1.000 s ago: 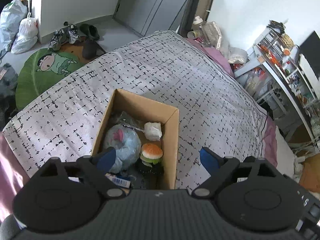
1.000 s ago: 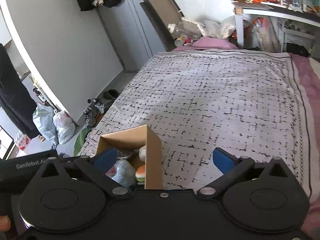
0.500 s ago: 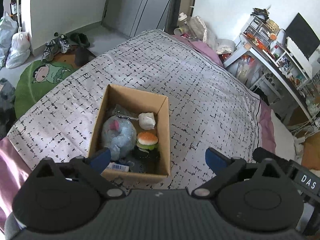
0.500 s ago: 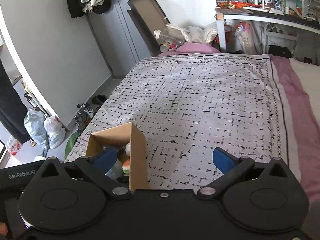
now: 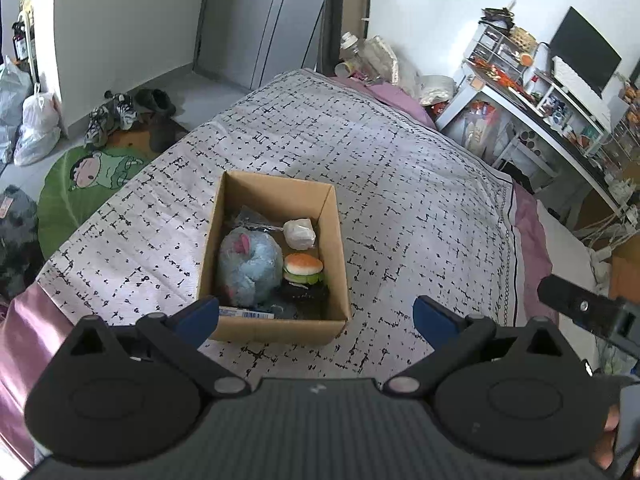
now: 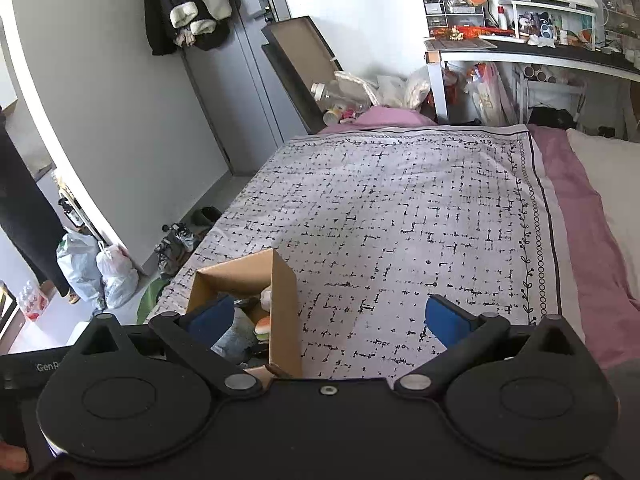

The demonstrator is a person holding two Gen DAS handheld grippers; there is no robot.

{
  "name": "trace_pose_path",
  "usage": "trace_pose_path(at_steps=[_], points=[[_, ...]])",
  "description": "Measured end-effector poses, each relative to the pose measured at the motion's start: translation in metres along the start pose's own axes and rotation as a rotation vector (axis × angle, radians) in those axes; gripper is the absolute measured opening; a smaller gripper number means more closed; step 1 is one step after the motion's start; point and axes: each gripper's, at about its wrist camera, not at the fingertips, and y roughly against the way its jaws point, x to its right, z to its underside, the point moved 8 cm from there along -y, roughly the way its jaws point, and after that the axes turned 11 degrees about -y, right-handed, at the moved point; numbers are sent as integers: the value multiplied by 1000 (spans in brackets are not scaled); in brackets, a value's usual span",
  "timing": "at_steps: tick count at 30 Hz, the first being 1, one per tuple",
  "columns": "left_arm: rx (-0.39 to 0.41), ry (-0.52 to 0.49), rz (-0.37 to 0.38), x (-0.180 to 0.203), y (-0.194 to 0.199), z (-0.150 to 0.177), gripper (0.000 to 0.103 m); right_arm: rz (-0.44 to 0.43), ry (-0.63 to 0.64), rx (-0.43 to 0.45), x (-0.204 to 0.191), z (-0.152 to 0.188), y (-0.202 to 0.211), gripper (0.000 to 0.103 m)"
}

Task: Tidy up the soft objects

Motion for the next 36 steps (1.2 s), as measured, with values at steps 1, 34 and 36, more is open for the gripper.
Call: trace_pose_path(at_steps=[1, 34, 36], points=[[2, -5, -1, 1, 2, 1, 102, -5, 0, 0, 0, 1, 2, 103], [15, -111, -88, 18, 34, 37, 102, -12, 54, -1, 18, 29, 34, 103], [17, -115, -93, 18, 36, 38, 102, -17, 55, -3, 17, 30, 34, 103]])
